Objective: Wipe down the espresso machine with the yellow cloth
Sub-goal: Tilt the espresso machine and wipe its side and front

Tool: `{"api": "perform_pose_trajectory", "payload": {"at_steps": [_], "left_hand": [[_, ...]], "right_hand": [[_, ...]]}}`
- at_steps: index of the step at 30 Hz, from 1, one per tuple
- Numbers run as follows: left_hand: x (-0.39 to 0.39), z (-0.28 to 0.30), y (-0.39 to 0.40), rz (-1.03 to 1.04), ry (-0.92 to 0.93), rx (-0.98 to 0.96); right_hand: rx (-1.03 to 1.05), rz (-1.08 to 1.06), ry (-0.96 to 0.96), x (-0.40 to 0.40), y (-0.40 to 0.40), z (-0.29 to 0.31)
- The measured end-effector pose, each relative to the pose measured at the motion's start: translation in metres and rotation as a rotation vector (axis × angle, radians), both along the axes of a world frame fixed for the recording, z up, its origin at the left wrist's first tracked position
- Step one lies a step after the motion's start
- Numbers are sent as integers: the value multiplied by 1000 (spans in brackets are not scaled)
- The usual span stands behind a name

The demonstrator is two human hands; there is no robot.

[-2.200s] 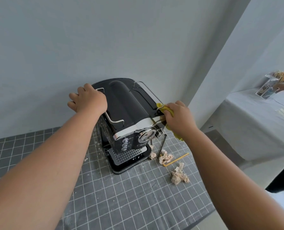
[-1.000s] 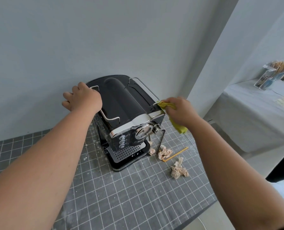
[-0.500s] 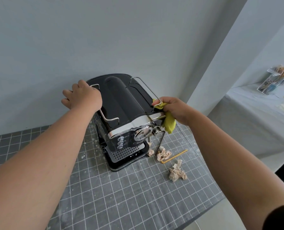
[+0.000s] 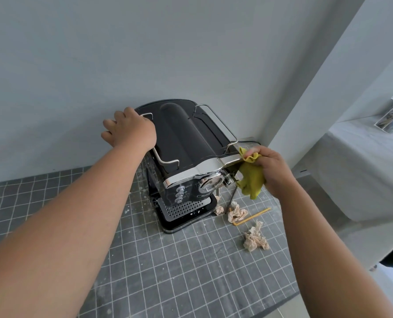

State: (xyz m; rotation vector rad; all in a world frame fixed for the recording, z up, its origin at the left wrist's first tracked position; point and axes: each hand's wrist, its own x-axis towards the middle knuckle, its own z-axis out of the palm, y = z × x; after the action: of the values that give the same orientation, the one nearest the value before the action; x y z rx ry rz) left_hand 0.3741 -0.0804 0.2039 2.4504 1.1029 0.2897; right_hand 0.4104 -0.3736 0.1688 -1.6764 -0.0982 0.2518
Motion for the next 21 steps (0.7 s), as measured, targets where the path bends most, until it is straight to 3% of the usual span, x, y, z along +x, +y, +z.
{"api": "perform_pose_trajectory", "payload": {"at_steps": [5, 11, 14, 17, 21], "left_hand": [[-8, 4, -9, -124, -233, 165], [-20, -2, -45, -535, -287, 243], [-22, -2, -48, -601, -260, 265], [-21, -2, -47, -622, -188, 253], [-18, -4, -49, -619, -126, 267]], "right_hand": [[166, -311, 134, -31, -7, -36], [-153, -459, -136, -61, -1, -55], [-206, -521, -100, -62, -4, -66], [-349, -443, 99, -67, 1, -101], [-614, -243, 74, -70, 37, -146]]}}
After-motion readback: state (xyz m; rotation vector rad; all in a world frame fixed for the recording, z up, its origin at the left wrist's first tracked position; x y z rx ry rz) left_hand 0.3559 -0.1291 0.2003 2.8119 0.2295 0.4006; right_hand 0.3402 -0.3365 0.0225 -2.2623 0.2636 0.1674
